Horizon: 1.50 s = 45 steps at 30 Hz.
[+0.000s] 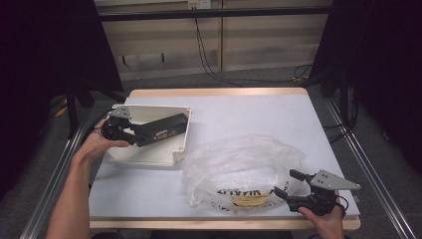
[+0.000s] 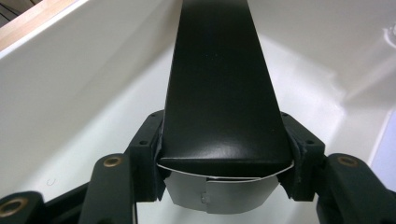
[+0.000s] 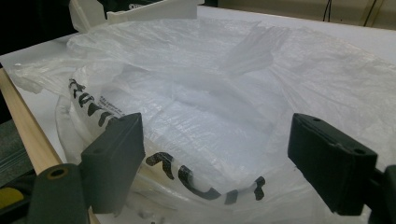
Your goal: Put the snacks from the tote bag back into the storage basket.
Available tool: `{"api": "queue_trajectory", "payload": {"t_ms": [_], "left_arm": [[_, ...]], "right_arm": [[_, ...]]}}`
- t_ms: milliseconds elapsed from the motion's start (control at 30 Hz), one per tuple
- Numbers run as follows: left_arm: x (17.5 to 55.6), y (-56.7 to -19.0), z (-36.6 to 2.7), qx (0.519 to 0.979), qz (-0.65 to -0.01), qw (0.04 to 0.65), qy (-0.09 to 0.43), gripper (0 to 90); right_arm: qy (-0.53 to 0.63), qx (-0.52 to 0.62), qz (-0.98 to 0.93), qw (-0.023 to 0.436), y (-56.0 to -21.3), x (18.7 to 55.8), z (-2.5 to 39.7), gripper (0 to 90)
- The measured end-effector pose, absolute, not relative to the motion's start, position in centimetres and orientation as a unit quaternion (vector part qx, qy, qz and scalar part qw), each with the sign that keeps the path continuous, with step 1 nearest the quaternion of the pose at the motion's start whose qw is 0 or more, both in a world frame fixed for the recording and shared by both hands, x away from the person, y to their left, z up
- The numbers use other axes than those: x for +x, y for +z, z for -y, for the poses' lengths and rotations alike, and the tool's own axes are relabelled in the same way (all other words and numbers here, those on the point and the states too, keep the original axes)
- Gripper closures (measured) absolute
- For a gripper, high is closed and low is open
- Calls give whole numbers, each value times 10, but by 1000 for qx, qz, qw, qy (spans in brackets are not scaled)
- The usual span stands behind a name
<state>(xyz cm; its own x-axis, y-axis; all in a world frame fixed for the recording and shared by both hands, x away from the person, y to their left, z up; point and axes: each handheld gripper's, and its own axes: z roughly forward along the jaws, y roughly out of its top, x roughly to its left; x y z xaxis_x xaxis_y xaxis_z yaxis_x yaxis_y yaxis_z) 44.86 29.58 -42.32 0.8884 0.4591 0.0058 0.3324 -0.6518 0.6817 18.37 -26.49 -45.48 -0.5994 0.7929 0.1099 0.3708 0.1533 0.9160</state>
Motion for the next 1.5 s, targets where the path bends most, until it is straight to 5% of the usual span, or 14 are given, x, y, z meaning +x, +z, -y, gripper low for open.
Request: {"api": "queue_trajectory", "payload": {"t_ms": [933,1500], "left_arm": [[460,-430,-277,952,-227,203,29,427],[463,-431,-274,966,-178,185,43,431]], "right_arm": [[514,397,-731,207,-454,183,266,181],[513,398,-732,206,-455,183,266,181]]}}
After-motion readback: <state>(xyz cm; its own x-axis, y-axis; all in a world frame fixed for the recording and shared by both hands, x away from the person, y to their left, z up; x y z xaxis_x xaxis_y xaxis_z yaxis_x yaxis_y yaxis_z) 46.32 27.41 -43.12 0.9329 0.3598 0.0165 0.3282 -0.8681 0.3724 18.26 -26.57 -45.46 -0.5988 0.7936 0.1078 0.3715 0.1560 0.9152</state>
